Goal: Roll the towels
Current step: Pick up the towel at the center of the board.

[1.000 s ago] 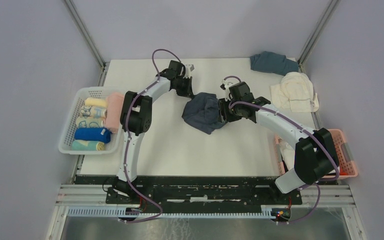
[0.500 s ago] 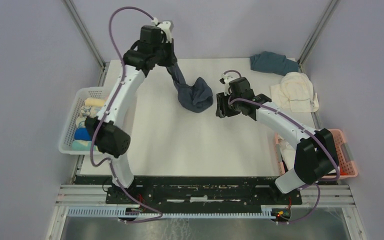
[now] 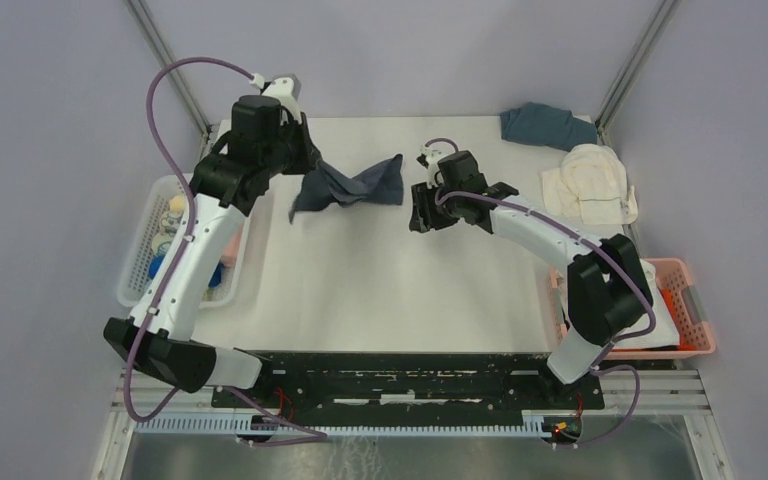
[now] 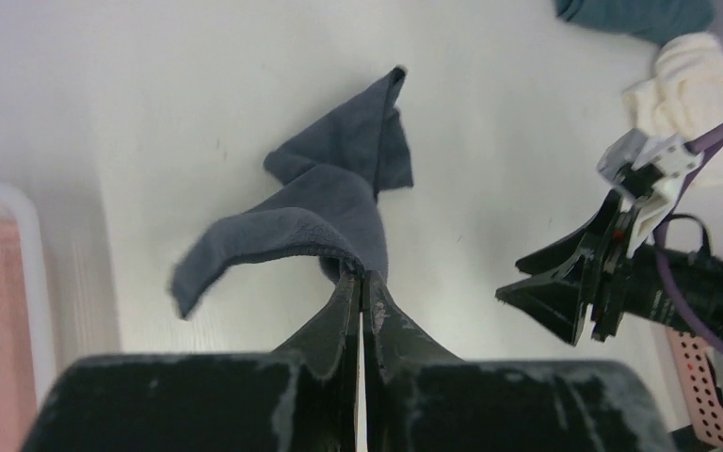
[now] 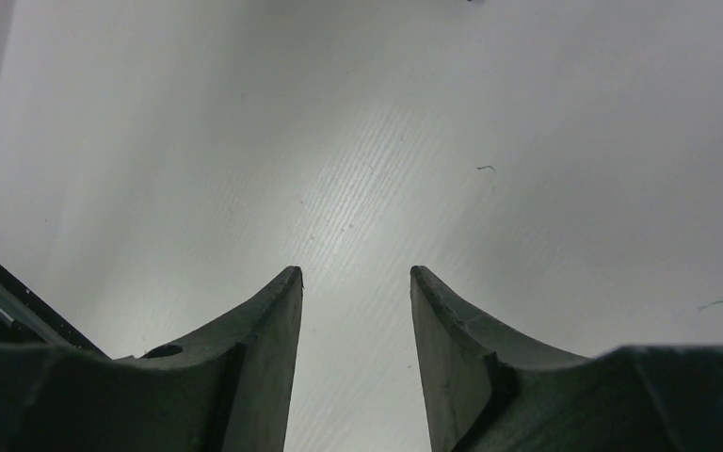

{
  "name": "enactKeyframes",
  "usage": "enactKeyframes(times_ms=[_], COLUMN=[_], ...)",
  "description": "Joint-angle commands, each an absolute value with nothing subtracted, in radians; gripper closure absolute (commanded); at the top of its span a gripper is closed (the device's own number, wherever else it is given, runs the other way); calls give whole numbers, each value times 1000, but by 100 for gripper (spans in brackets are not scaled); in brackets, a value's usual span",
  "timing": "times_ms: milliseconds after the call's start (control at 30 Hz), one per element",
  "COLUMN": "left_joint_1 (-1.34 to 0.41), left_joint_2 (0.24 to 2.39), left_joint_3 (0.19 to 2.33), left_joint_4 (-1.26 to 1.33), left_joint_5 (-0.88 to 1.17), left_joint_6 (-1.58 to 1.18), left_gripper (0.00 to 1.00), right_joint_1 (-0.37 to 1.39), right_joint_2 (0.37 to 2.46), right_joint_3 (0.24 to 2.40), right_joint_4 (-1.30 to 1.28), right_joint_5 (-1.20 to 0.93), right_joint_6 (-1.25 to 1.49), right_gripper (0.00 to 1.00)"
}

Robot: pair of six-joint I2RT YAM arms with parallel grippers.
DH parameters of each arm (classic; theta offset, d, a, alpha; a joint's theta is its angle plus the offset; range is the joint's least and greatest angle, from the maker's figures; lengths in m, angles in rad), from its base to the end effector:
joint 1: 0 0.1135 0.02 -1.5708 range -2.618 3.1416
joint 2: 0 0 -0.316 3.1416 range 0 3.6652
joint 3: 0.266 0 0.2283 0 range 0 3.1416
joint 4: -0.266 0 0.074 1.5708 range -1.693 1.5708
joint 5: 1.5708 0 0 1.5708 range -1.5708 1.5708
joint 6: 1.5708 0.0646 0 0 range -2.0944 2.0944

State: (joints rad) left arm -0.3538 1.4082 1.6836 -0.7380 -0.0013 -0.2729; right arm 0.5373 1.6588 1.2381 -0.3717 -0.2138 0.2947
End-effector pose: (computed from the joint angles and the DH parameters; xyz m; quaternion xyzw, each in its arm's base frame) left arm 0.2707 -0.0999 0.4811 0.0341 0.8497 -0.1617 0.5007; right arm 0.3105 0.2010 0.2955 -0.1515 0.9083 0.2428 0.3052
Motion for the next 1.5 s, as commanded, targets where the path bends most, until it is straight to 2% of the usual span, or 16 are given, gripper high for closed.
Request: enactKeyframes(times_ms=[0,267,567,867,933,1000,1200,1367,1467], left_joint_1=[-355,-354,-353,-354,-353,-353,-353,-353,-352], left_joint_2=[1257,1036,922,916,922,926,960,1025,1039], left_joint_3=[1538,1298,1284,1308,1321,1337,1405,1547,1601], left_joint_4=[-735,-765,-870,-910,-916,-921,-907,-889,-866], left_joint_5=[-107,-205,-304,-337,-358,-392,-509,-598,-654], left_joint_6=[-371,-489,-522,-516,-509,-500,-459,-399,-356], left_gripper=[97,97,97,97,97,97,97,97,97], right_joint_1=[560,585,603,642,643,643,593,465,390], right_joint_2=[1710,1891,2089,2251,2268,2269,2177,1999,1861], right_joint_3=[1298,1409,1545,1672,1676,1670,1658,1644,1580], right_joint_4=[-311,-273,-178,-156,-160,-164,-241,-316,-329], right_joint_5=[-197,-128,-51,-92,-99,-102,17,78,104], right_joint_6=[291,290,359,358,363,360,258,177,138], right_gripper=[46,45,39,37,40,49,97,99,93])
